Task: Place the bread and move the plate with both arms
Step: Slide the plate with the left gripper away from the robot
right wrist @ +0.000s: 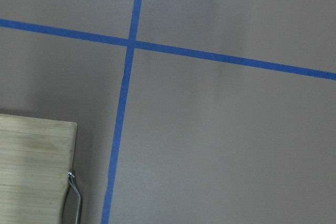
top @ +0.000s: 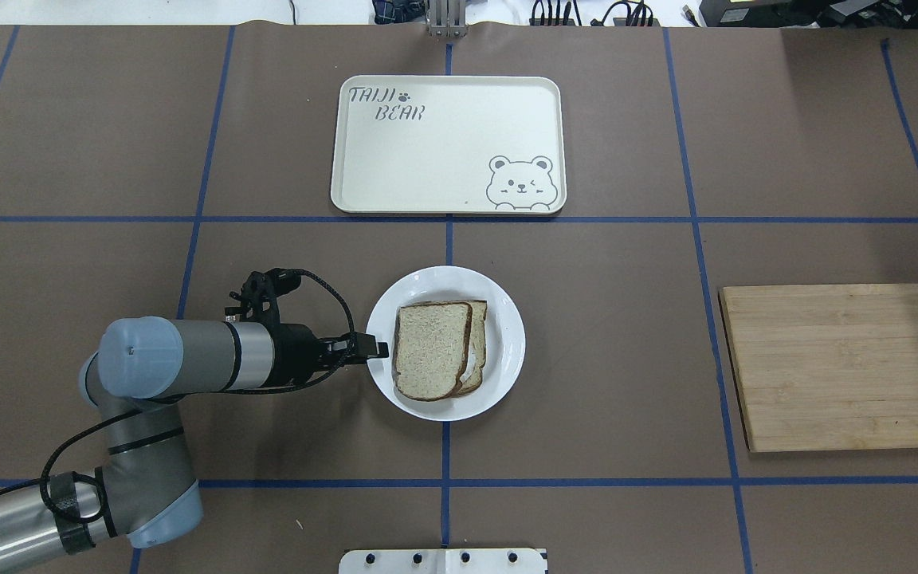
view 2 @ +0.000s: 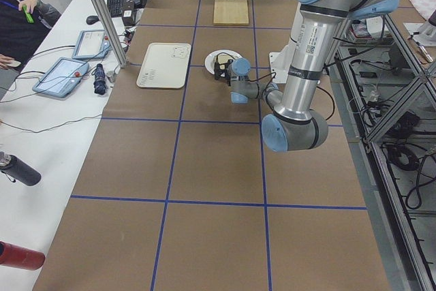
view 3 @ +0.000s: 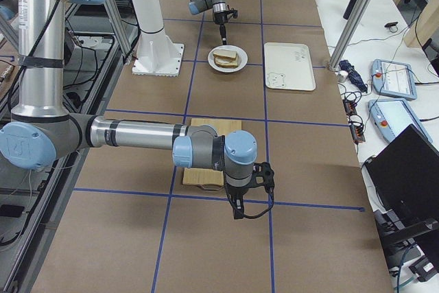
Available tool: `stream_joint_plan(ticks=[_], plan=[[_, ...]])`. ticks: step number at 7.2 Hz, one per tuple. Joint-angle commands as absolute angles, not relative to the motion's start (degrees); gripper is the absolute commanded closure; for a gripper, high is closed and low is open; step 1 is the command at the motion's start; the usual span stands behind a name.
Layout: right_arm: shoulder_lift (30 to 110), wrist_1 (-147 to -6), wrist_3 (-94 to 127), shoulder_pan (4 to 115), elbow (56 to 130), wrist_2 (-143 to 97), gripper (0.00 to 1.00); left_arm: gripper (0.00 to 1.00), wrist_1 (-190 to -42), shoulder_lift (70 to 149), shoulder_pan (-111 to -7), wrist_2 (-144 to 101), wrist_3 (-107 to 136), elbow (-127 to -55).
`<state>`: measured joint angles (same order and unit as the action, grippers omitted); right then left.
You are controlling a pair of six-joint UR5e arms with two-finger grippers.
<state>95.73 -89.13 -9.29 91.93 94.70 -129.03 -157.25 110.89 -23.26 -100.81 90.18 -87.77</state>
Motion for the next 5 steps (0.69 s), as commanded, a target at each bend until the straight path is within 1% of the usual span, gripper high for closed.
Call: stream_joint_plan(ticks=[1,2,3,4,5], plan=[[95.63,-89.21,-9.14,91.93,94.66,-129.02,0.0,0.61,-159.41,112.41,-23.03,-100.81,90.79,-85.35],[95.63,-89.12,-8.53,91.93,94.66,-129.02,0.0,0.67,-160.74,112.5,-23.03,-100.81,90.79,-84.3],[95.45,-89.12,-8.35,91.93,94.66,-129.02,0.0,0.83,-160.84,112.85,-23.03,-100.81,91.14,-84.29],[95.28,-89.21,-8.35,91.85,94.48,-129.02,0.0,1.0,-161.88,112.85,-23.03,-100.81,91.66,-84.29],[95.19,-89.21,-8.26,91.93,94.57,-129.11,0.0,1.0,-163.63,112.85,-23.03,-100.81,93.06,-84.29]])
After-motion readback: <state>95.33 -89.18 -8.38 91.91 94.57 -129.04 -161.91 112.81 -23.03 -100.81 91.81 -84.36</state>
